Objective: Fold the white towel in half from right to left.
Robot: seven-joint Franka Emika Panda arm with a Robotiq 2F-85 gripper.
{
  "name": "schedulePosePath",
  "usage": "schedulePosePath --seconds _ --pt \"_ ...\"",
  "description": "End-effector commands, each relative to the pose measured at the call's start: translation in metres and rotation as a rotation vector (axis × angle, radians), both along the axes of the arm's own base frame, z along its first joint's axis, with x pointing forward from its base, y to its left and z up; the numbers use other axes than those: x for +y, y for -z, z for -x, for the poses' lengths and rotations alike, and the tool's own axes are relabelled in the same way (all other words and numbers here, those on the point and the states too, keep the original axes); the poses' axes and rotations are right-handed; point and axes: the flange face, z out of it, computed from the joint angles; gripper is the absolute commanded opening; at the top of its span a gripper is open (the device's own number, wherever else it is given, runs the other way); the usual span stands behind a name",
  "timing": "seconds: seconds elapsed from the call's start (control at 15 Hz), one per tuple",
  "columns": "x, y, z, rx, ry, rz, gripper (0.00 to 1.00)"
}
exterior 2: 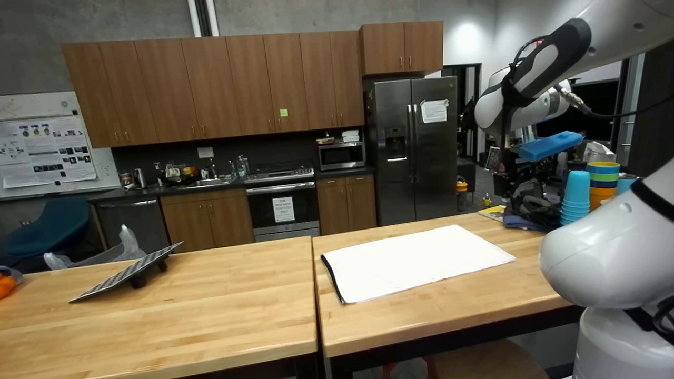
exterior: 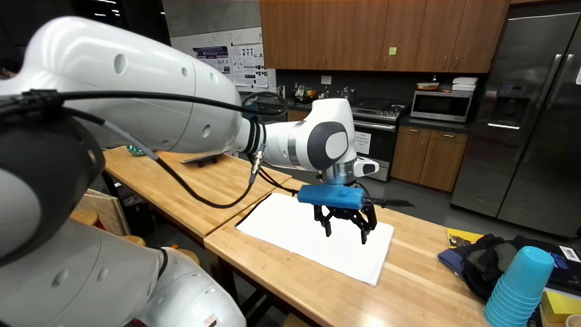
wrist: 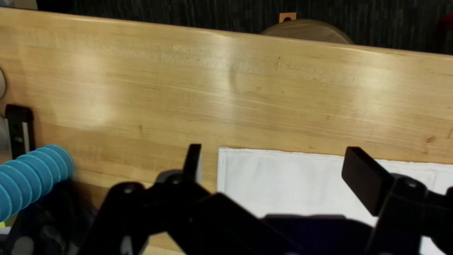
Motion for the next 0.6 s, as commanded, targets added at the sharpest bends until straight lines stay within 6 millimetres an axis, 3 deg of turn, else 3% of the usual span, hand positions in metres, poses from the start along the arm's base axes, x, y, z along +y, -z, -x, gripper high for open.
schedulePosePath --seconds 0.0,0.27,0.53 --pt "-0.03 0.016 -0.016 0.022 -0.092 -0.004 1.0" --pt "-0.059 0.033 -0.031 0.015 -0.146 -0.071 1.0" --pt "-0.066 0.042 -0.048 -0.002 -0.119 -0.149 1.0"
